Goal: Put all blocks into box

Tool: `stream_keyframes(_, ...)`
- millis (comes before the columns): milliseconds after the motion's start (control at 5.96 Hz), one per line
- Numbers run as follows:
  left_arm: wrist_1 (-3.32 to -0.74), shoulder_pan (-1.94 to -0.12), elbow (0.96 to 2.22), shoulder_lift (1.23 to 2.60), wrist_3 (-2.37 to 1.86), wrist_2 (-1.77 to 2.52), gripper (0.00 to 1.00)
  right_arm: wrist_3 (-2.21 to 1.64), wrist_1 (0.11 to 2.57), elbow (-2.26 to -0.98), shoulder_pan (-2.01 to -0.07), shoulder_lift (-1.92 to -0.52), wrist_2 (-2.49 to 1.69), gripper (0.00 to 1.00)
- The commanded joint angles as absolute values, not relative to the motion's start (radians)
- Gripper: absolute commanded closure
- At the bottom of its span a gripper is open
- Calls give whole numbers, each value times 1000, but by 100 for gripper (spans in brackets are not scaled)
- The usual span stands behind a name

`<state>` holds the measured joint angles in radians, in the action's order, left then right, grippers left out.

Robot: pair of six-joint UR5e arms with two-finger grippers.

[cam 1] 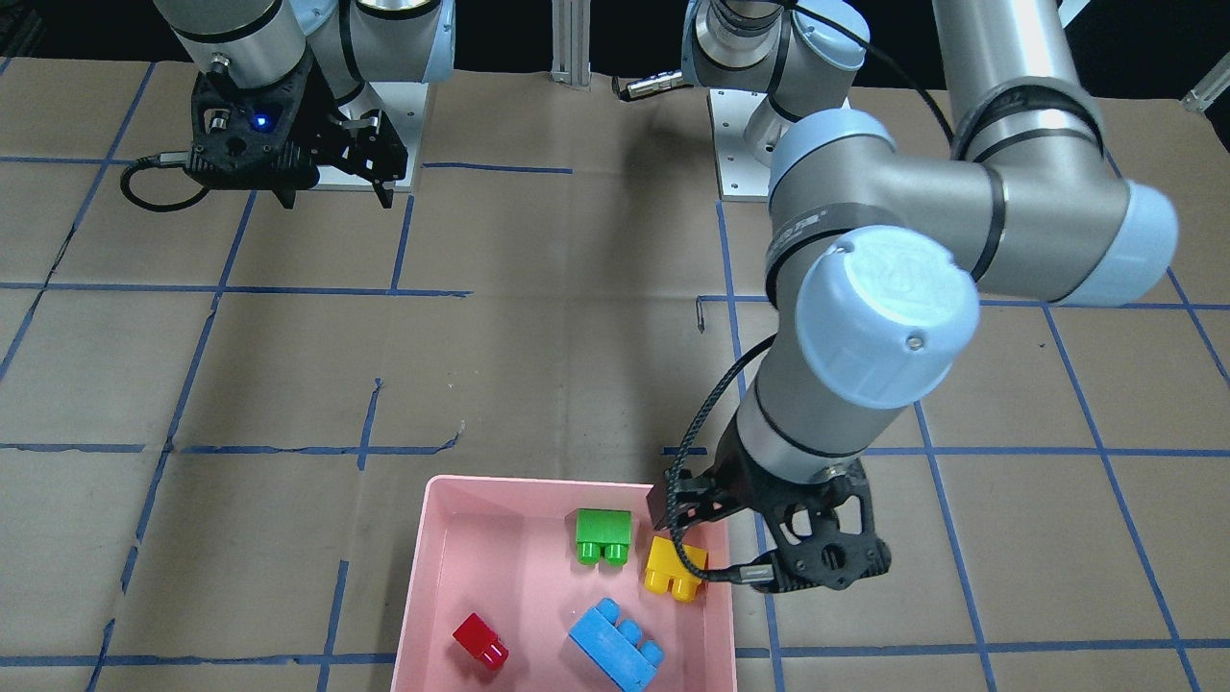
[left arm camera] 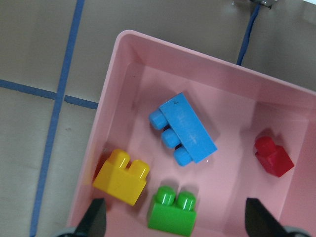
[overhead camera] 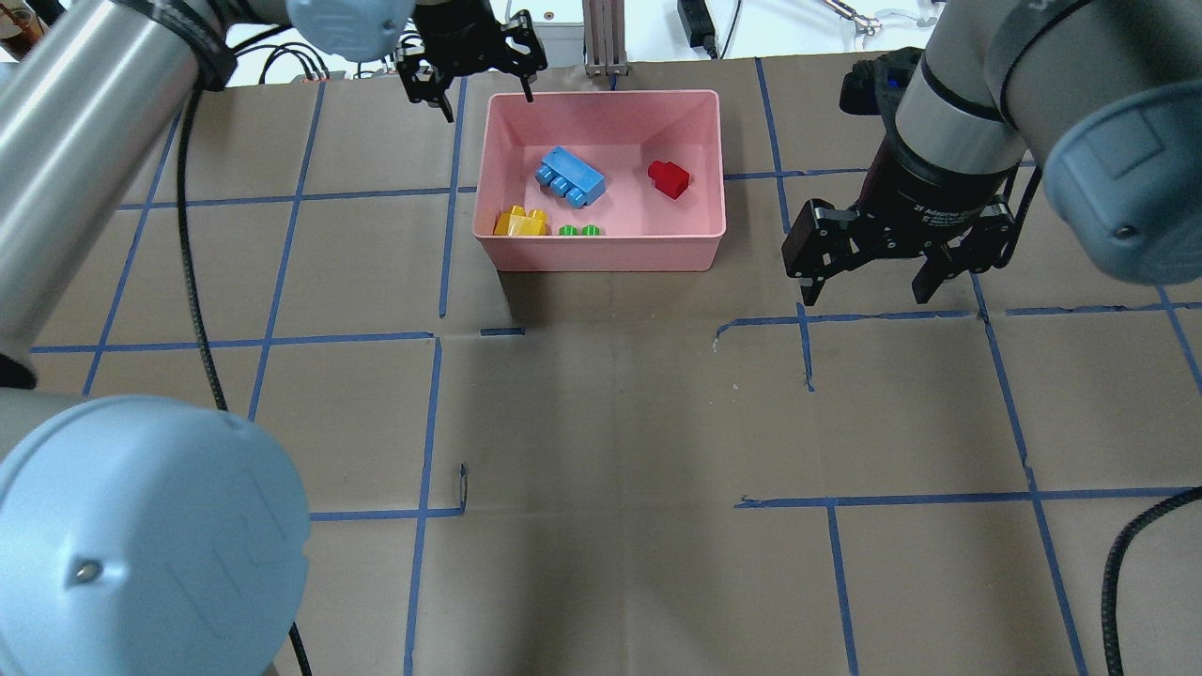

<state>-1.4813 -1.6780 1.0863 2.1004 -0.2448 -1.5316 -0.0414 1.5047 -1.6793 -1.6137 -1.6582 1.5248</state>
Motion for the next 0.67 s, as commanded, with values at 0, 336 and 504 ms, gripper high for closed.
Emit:
stream_keyframes(0,-1588,-1629,1223,1934,-3,-1648,1,-41,1505,-1675,-1614,-1658,1525,0)
stream_keyframes(336,-1585,-1525,1430,1718,167,-1641,1,-41,1509,-1666,-1614,-1658,1526,0)
stream_keyframes(504,-1586,-1531,1483,1628,152,-1640,1,-41,1509,-1666,-1614,-1658,1525,0)
